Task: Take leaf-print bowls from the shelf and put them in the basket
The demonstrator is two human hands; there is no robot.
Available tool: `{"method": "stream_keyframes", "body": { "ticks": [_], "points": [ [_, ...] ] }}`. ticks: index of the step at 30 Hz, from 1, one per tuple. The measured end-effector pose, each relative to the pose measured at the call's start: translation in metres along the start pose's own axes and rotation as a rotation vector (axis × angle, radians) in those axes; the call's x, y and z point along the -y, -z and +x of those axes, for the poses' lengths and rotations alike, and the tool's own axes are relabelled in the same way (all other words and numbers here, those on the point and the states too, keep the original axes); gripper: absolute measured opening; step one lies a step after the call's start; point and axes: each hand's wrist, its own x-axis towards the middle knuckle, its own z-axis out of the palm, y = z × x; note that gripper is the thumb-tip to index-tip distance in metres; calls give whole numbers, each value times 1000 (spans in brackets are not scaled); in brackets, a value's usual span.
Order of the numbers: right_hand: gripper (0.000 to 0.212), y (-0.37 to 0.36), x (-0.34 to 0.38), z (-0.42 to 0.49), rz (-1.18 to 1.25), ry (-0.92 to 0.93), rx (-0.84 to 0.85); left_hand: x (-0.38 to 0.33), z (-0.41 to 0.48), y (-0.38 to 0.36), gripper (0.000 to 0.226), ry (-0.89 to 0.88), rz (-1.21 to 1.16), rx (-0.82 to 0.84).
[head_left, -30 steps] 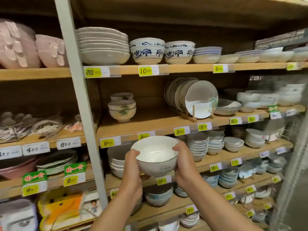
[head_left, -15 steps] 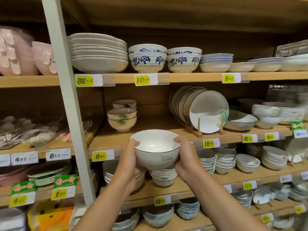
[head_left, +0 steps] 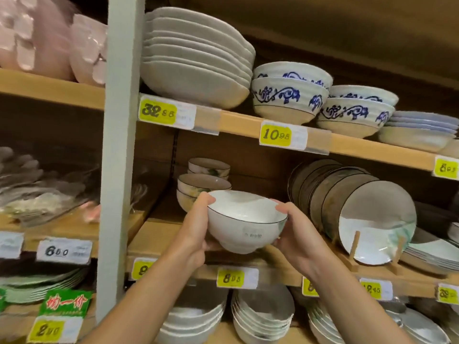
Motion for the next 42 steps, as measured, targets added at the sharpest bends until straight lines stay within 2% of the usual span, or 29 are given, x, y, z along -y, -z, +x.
{"method": "stream_keyframes", "body": {
  "ticks": [7, 10, 11, 13, 14, 18, 19, 20, 22, 23, 25, 29, 32, 35, 36, 38, 39, 42],
  "points": [
    [32, -8, -6, 44, 193, -95, 85, 1, 34, 7, 22, 58, -5, 18],
    [40, -8, -3, 57, 279, -128, 135, -1, 41, 5, 27, 111, -5, 37],
    [37, -7, -1, 62, 289, -134, 155, -2, 42, 4, 31, 133, -14, 39],
    [13, -7, 1, 71, 314, -127, 189, -3, 43, 2, 36, 168, -35, 28],
    [10, -6, 3, 74, 324, -128, 211, -4, 44, 0, 37, 180, -37, 19],
    [33, -2, 4, 85, 422, -143, 236, -8, 44, -8, 44, 233, -86, 48],
    [32, -1, 5, 87, 430, -142, 217, -8, 42, -10, 45, 228, -111, 52],
    [32, 0, 5, 88, 423, -144, 196, -7, 40, -12, 47, 200, -138, 53],
    [50, 5, 4, 90, 412, -131, 141, 2, 33, -17, 49, 75, -184, 31],
    [51, 6, 2, 92, 406, -116, 95, 8, 28, -20, 49, -11, -189, 17],
    [34, 8, 1, 95, 392, -104, 4, 21, 16, -33, 55, -192, -112, -4],
    [29, 5, 1, 96, 391, -104, -71, 45, 7, -59, 95, -388, 79, -60],
    [26, 0, 4, 92, 371, -61, -82, 51, 13, -68, 117, -427, 84, -98],
    [20, -5, -1, 85, 303, 67, -112, 46, 23, -67, 104, -392, 19, -129],
    [17, -5, -3, 82, 274, 121, -112, 42, 26, -65, 92, -362, -11, -128],
    [17, 1, -4, 80, 268, 194, -103, 33, 34, -55, 51, -287, -89, -98],
    [17, 7, -3, 82, 288, 194, -88, 28, 38, -50, 34, -240, -139, -80],
    [20, 21, 12, 93, 316, -8, 133, 17, 50, -40, 35, -86, -300, 2]
  ]
}}
